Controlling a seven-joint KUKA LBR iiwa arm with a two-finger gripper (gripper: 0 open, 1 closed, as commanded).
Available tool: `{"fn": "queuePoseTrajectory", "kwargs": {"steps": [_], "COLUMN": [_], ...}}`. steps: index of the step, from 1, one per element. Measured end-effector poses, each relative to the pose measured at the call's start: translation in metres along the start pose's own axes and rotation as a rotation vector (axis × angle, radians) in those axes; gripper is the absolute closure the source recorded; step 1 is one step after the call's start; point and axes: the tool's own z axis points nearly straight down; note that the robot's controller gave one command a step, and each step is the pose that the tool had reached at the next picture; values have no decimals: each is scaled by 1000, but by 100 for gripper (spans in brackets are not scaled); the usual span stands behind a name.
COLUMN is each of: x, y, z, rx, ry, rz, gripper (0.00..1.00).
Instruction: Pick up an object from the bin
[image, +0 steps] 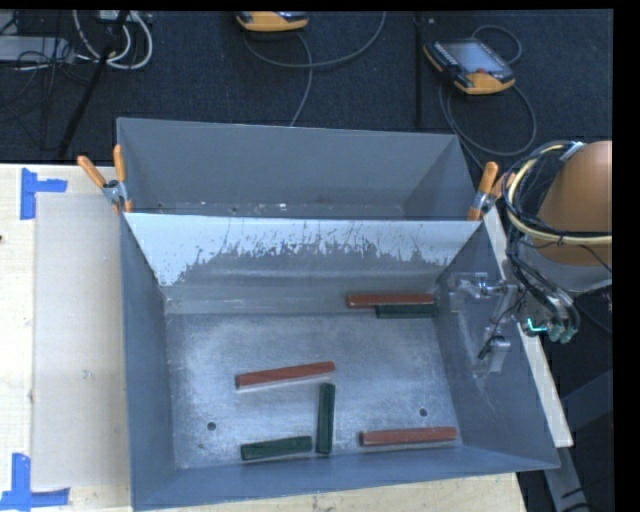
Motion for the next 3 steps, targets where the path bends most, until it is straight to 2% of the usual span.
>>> {"fn": "queuePoseTrajectory", "kwargs": {"steps": [1, 2, 3], "x": [73, 75, 76], "y": [28, 62, 67], "z": [128, 97, 93], "rx": [4, 2, 2], "ry": [-21, -10, -8], "rz": [-203, -387, -279], "gripper": [0, 0, 0]}}
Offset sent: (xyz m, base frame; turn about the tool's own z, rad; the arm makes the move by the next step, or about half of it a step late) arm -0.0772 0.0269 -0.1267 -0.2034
